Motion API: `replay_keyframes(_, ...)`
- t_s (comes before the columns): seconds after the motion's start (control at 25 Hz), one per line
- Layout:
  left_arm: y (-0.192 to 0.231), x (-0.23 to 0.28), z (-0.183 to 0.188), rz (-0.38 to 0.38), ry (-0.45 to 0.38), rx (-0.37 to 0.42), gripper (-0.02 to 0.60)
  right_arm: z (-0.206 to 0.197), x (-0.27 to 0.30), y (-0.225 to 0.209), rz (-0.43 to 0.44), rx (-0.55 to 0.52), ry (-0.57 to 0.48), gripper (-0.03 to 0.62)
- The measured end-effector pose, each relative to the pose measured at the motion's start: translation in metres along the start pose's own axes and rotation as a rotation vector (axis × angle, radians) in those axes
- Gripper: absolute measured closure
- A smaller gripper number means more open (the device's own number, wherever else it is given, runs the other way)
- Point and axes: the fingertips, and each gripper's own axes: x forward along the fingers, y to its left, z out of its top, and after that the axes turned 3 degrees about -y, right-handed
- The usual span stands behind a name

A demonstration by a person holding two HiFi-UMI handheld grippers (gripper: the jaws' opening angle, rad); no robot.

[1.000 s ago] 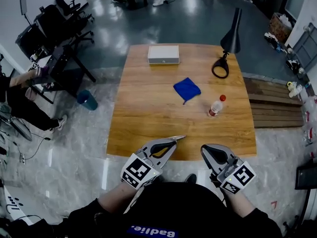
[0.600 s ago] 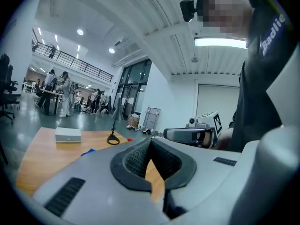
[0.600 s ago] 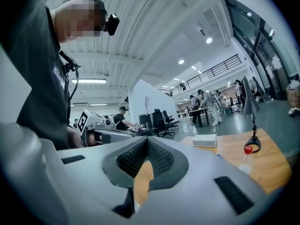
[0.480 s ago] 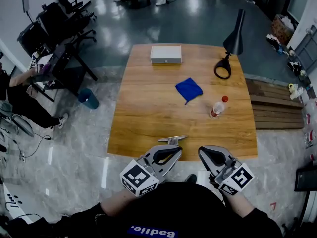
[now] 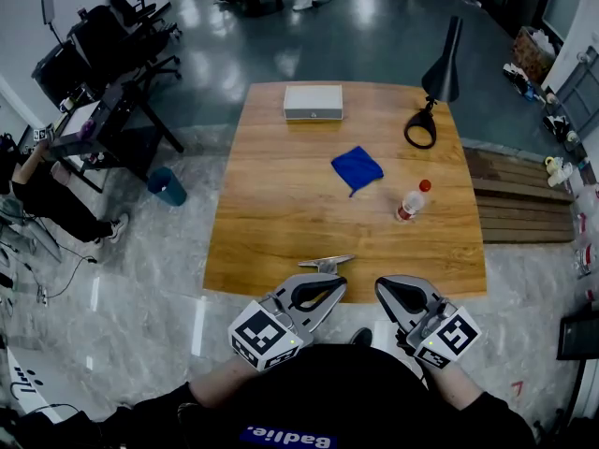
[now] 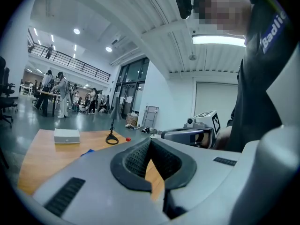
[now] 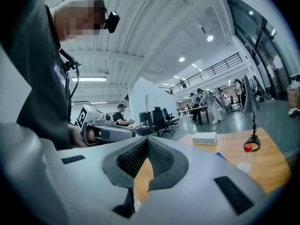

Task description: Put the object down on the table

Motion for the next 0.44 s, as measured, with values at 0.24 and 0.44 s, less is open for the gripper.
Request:
replay_keyframes(0.24,-0.0012,0.0000,-0.0033,-0.003,0.013,0.001,0.573,-0.0013,-0.0014,0.0002,-0.004,0.001,0.008,0.589)
replay_keyframes(0.44,-0.0034,0.0007,-0.0031,-0.005,0.017,0.010,0.573,-0.0009,-0.0036,-0.0001,-0.009,0.001,0.014,0.589)
